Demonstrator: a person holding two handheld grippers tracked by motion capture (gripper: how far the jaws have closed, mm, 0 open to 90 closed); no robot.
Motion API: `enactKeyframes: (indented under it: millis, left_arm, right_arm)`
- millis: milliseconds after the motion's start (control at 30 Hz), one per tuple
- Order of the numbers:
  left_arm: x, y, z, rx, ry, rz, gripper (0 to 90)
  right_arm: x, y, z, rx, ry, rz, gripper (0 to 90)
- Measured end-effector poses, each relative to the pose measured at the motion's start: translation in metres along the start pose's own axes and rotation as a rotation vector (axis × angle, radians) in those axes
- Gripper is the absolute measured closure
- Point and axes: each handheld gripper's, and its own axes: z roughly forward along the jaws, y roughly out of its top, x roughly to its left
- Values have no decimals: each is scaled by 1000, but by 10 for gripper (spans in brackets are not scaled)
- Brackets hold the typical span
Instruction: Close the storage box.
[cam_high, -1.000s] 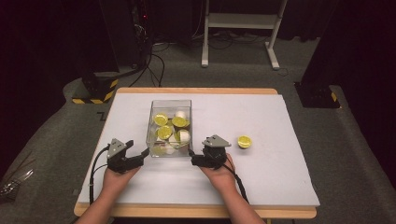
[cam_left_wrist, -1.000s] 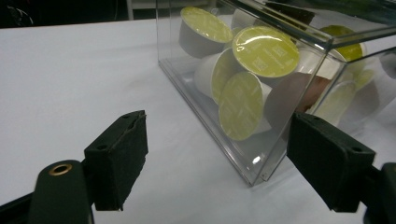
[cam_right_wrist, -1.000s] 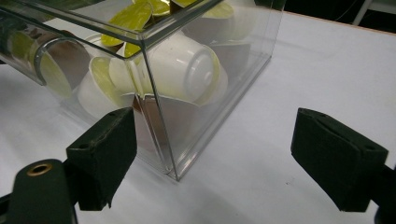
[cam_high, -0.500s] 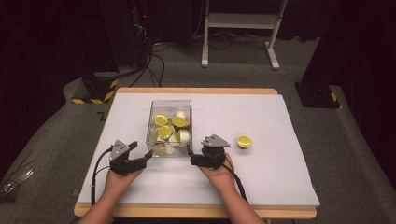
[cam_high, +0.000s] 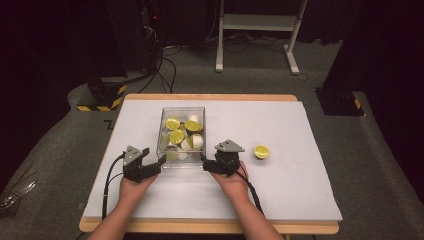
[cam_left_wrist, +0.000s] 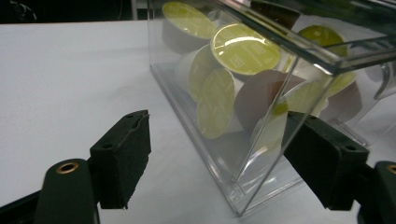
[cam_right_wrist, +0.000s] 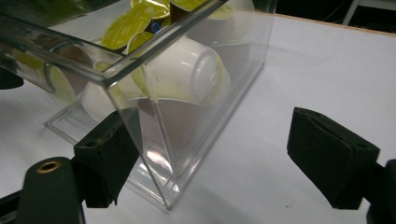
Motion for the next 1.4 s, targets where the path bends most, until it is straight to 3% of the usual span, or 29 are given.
enactKeyframes:
  millis: [233, 433, 633, 733, 933, 1100, 1233, 1267, 1333, 1400]
  left_arm:
    - [-3, 2, 4, 7, 14, -6, 256]
    - [-6, 2, -1, 10, -21, -4, 269]
    - [-7, 1, -13, 12, -57, 18, 257]
    - [-4, -2, -24, 22, -87, 25, 258]
    - [4, -7, -40, 33, -100, 50, 274]
    - [21, -18, -47, 97, -82, 51, 283]
    - [34, -32, -53, 167, -9, 92, 285]
    - [36, -34, -53, 180, -3, 83, 285]
    - [39, -34, -56, 183, -2, 66, 287]
    - [39, -35, -55, 193, 24, 86, 290]
  right_arm:
    - [-2, -1, 5, 5, 0, 25, 181]
    - [1, -1, 1, 23, 8, 9, 230]
    - [2, 1, -14, 13, 27, -14, 236]
    - [3, 1, -30, -13, 41, -37, 245]
    - [-3, -2, -46, -27, 38, -37, 255]
    - [-19, -15, -60, -4, -3, -30, 265]
    - [-32, -29, -67, 25, -29, -15, 272]
    - [-36, -33, -69, 35, -37, -7, 274]
    - [-42, -41, -72, 55, -51, 3, 280]
    - [-48, -50, -75, 82, -60, 4, 287]
